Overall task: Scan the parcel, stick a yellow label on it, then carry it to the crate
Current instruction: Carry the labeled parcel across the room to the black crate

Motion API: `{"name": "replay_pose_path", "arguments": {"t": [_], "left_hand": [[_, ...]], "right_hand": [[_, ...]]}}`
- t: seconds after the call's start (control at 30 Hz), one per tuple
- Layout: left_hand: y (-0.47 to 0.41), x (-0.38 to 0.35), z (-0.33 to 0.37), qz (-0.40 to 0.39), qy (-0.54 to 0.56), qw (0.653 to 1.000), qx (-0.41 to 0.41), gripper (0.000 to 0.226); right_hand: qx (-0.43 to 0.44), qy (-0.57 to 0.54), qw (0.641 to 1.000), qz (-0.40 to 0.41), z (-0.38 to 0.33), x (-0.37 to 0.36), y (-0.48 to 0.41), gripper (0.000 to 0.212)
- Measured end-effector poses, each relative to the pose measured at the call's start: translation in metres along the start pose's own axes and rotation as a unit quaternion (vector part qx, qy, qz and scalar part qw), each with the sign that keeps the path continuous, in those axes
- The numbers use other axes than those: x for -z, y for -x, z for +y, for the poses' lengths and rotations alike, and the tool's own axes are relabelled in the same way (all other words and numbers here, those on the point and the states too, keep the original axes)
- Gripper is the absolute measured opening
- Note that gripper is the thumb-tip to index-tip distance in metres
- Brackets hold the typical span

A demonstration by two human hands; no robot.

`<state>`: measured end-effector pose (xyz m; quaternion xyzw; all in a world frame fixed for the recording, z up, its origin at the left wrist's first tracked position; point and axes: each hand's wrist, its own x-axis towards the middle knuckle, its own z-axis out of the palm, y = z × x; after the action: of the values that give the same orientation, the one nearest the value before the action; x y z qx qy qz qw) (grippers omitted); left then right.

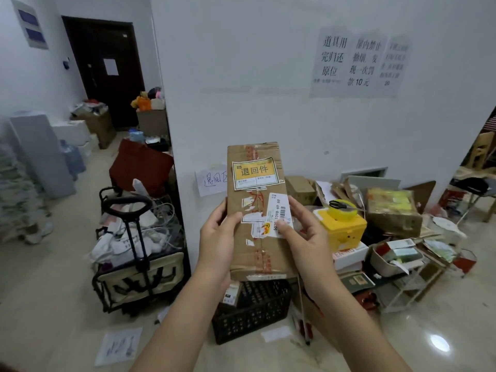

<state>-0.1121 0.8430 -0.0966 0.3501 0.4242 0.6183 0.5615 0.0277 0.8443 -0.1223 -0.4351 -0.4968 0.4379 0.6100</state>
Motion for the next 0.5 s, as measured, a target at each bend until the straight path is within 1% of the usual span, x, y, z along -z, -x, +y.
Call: {"name": "replay_pose_path", "arguments": {"t": [0.13, 0.3, 0.5], "left_hand": [[-0.037, 0.007, -0.005, -0.002, -0.005, 1.000, 0.015, 0.030], [-0.097, 0.011, -0.012, 0.020, -0.019, 1.000, 0.010, 0.029], [-0.187, 0.004, -0.017, 0.048, -0.028, 0.998, 0.001, 0.028]], "right_hand": [[-0.014, 0.004, 1.000, -0.003, 0.020, -0.009, -0.033, 0.045], [-0.021, 0.002, 1.000, -0.021, 0.041, -0.019, -0.089, 0.044], [-0.046, -0.026, 0.998, -0.030, 0.075, -0.032, -0.180, 0.042]]}}
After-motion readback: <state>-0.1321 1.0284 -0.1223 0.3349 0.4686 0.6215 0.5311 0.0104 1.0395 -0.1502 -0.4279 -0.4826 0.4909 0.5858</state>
